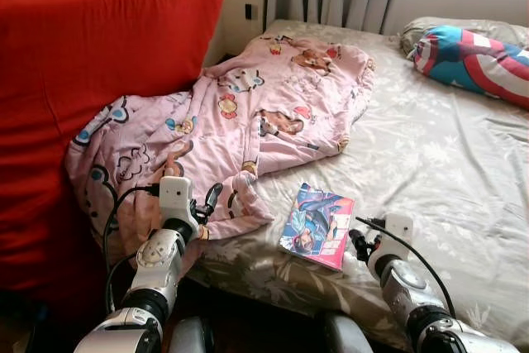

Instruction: Clean up the room

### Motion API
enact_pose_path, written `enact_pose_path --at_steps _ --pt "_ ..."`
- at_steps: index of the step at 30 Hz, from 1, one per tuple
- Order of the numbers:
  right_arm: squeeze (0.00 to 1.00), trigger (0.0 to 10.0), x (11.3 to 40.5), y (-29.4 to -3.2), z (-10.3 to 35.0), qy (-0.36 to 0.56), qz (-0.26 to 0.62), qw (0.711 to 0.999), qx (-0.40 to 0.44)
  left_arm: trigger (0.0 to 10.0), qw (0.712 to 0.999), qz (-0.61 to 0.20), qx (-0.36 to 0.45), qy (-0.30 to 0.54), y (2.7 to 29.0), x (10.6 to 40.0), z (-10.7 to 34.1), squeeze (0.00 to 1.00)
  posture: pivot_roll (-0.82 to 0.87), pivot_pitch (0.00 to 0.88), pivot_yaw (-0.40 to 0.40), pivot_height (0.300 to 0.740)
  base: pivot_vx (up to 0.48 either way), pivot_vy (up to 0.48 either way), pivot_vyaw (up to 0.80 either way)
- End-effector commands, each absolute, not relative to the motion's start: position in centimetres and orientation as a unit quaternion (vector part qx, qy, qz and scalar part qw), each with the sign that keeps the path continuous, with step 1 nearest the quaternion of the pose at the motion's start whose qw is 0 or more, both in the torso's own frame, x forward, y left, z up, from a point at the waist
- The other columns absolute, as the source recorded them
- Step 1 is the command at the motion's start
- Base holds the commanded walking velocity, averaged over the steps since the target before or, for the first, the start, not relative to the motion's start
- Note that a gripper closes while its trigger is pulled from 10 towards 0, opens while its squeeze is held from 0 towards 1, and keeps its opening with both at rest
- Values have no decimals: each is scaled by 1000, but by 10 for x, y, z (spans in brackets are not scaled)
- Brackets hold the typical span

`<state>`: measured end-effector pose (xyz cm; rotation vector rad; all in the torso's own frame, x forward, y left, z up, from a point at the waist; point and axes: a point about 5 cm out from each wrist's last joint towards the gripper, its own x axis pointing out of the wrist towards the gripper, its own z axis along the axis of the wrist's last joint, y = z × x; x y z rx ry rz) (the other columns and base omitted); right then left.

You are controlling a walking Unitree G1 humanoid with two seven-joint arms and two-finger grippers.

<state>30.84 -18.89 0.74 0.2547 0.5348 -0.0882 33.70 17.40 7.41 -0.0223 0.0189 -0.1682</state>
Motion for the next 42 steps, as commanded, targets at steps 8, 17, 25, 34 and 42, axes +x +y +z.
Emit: enact_pose_path --at_steps 8,17,25,34,42 --pt "0 10000 313 -192 12 266 -52 953 138 10000 996 -89 -4 5 175 335 74 0 39 0 -48 581 0 0 0" --pt "0 10000 307 -188 5 274 -52 949 144 10000 996 -88 -6 -3 178 321 67 0 64 3 -58 581 0 0 0" --pt "0 10000 311 -186 12 233 -39 960 147 10000 996 -88 -5 -22 179 313 71 0 68 66 -50 581 0 0 0" --pt "0 10000 312 -178 16 197 -17 969 145 10000 995 -93 -2 -34 177 303 73 0 74 91 -44 581 0 0 0" --pt "0 10000 304 -175 6 216 -19 966 140 10000 995 -96 1 -41 176 297 78 0 87 105 -43 581 0 0 0"
